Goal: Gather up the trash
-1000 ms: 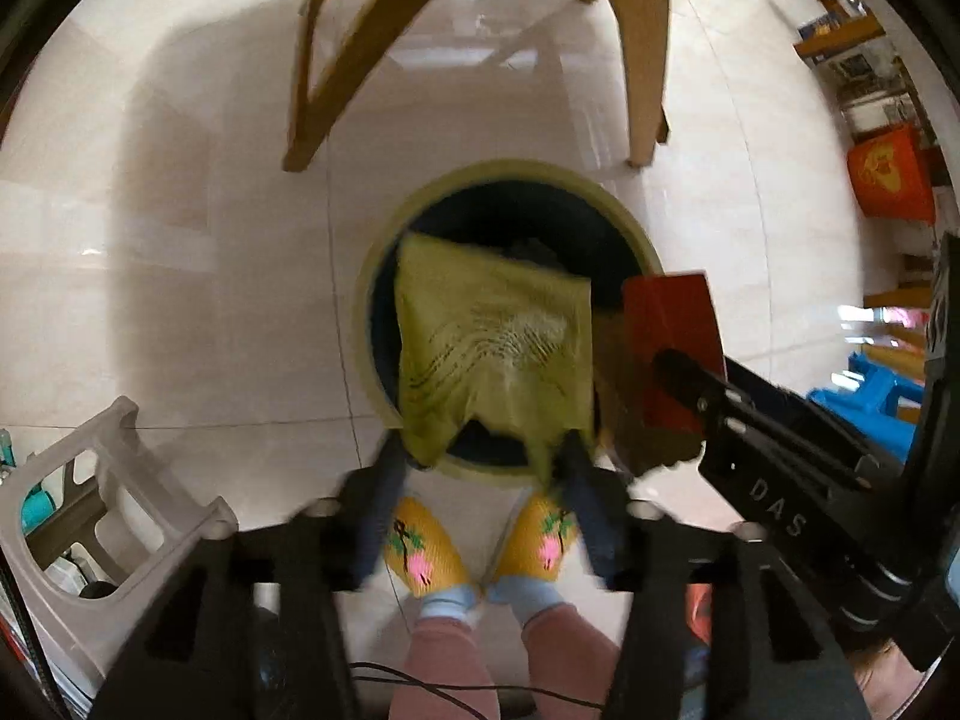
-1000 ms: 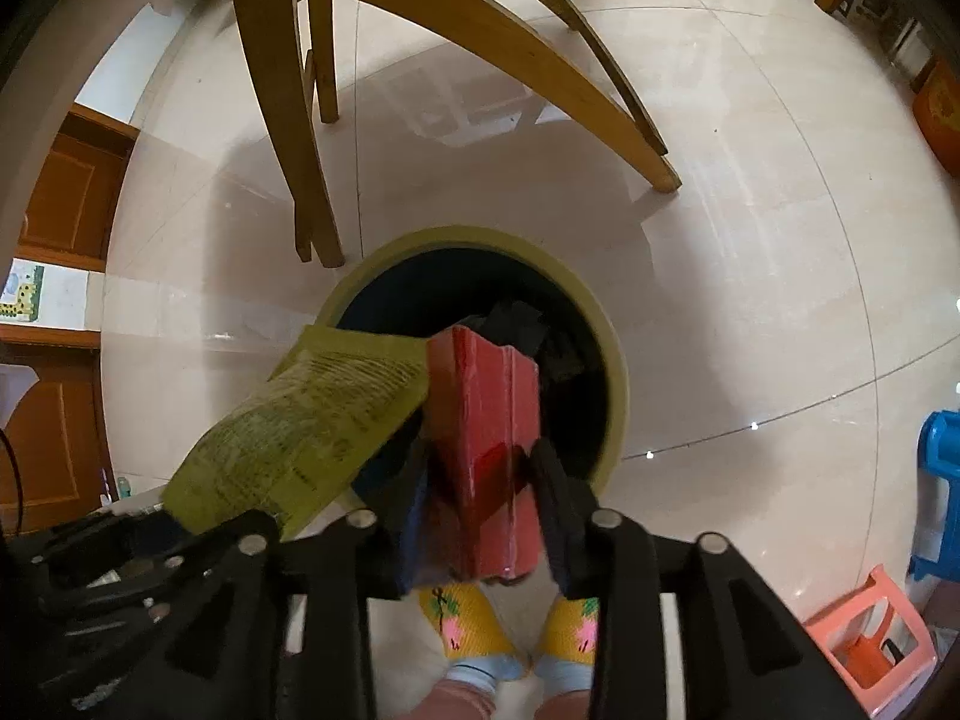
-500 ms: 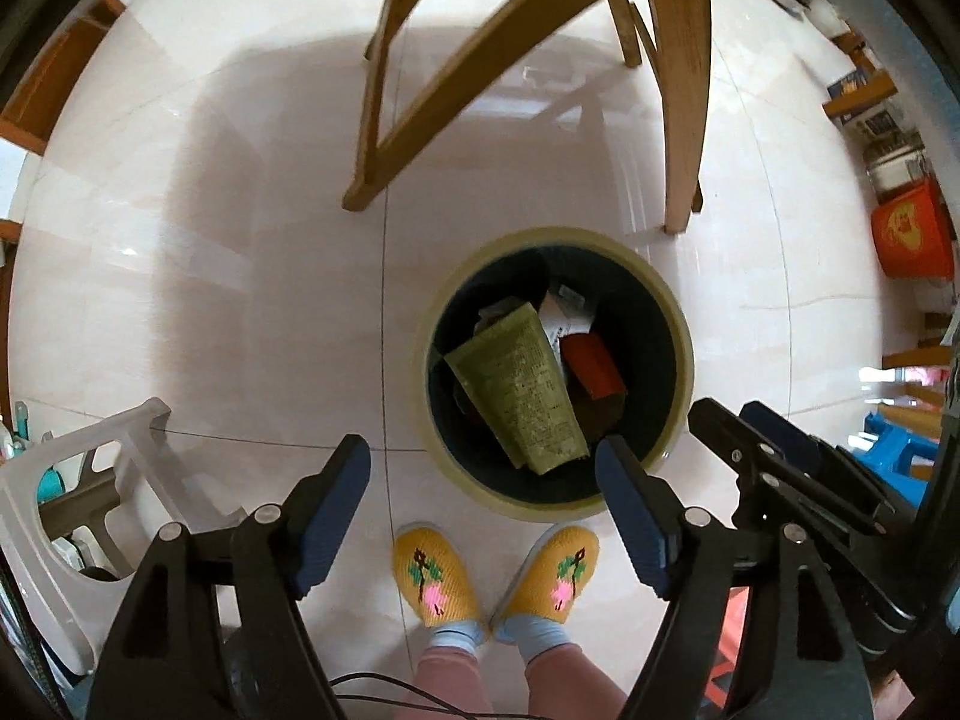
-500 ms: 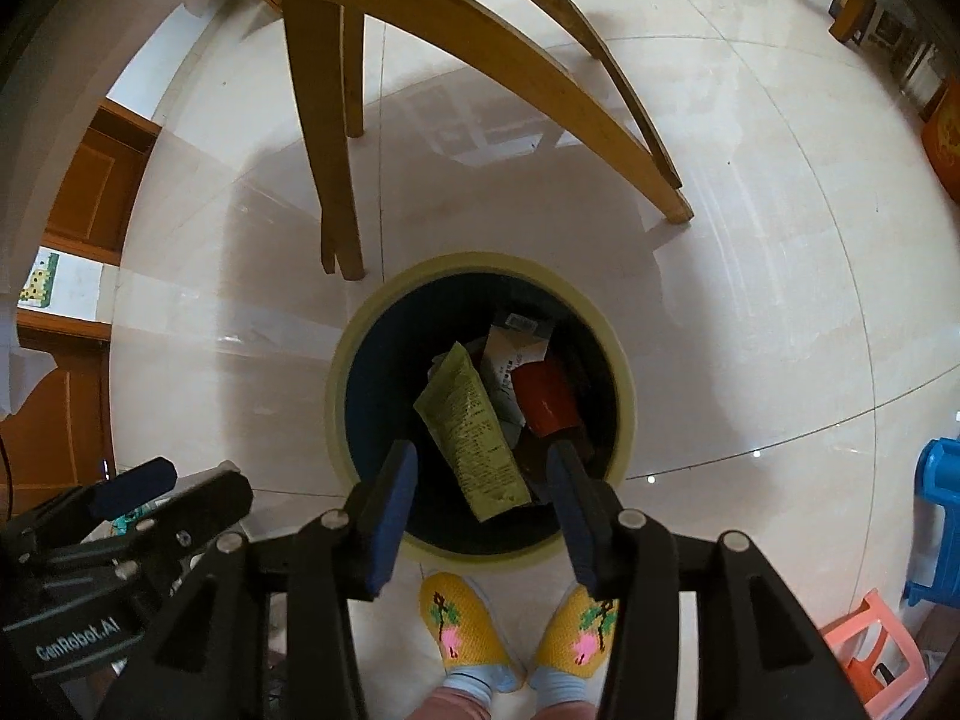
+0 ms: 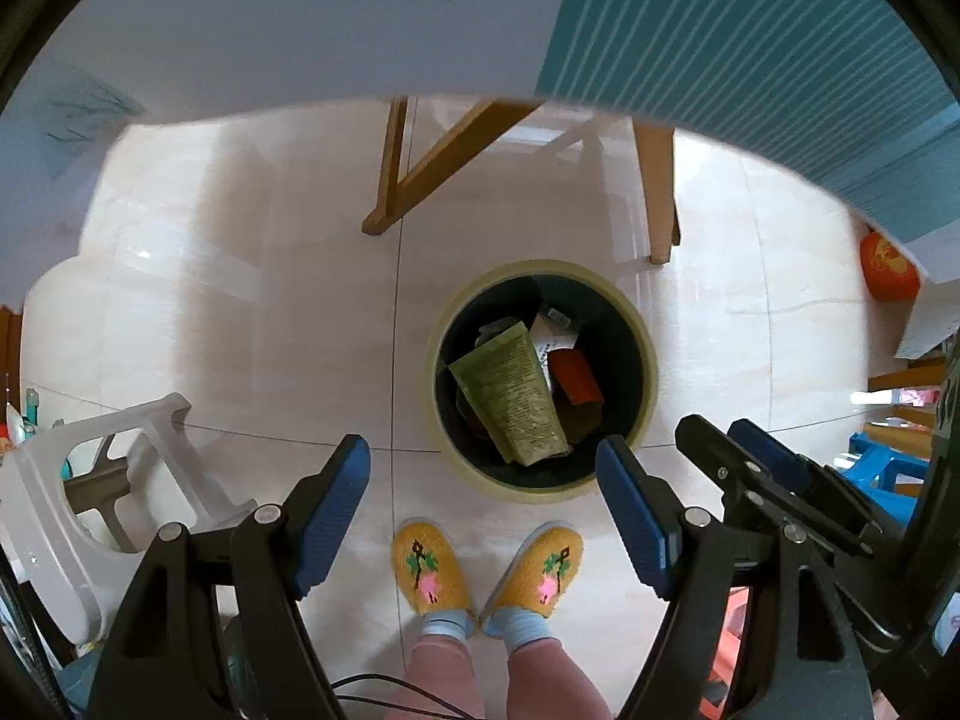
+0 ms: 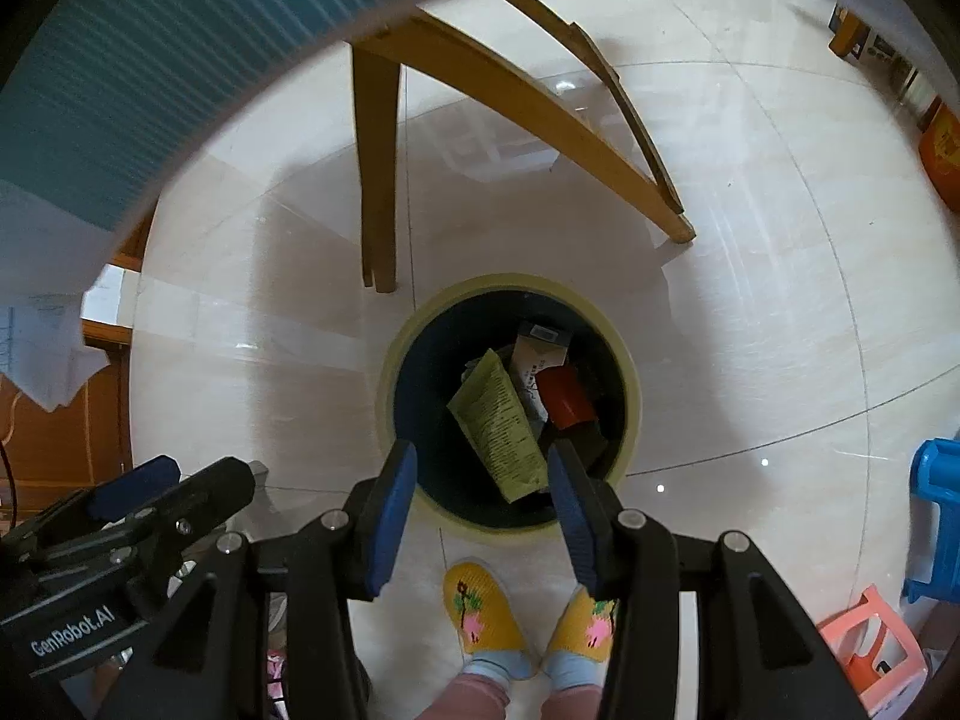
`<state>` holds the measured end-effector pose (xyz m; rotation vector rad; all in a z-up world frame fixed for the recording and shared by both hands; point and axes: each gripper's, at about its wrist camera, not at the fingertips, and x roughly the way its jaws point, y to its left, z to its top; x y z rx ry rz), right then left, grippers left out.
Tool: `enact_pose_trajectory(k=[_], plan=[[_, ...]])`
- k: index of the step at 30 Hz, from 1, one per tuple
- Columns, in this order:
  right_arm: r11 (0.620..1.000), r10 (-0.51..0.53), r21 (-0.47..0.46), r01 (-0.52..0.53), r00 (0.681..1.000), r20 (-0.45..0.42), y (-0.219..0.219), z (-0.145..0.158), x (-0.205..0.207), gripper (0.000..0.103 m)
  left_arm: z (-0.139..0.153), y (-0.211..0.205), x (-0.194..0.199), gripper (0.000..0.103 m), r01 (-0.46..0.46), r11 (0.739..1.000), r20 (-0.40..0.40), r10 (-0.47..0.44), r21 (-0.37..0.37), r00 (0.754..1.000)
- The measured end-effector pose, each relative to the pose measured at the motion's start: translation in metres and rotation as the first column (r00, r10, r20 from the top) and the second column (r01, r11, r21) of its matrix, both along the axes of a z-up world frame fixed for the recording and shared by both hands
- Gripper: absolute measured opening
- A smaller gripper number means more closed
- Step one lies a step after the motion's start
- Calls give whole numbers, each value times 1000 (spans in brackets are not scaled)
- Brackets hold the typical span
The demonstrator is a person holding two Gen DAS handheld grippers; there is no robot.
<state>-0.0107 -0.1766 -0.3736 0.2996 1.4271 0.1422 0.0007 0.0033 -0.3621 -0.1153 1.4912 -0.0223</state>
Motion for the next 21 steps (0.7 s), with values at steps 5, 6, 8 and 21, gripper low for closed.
enact_pose_trajectory(k=[5, 6, 8, 21], plan=[[1000, -7, 0, 7, 1000, 8, -2, 30, -5, 46, 39, 2, -2, 76, 6, 1000, 25, -6, 10, 1000], [1000, -9, 0, 9, 1000, 8, -2, 36, -6, 46, 46, 3, -3, 76, 6, 1000, 32, -6, 13, 999], [1000, -13, 4, 13, 1000, 14, -3, 52, -7, 46, 65, 5, -4, 76, 4, 1000, 49, -5, 18, 999], [1000, 4, -5, -3, 993, 121, -7, 184, -11, 57, 198, 4, -14, 76, 19, 999, 175, -25, 37, 984]])
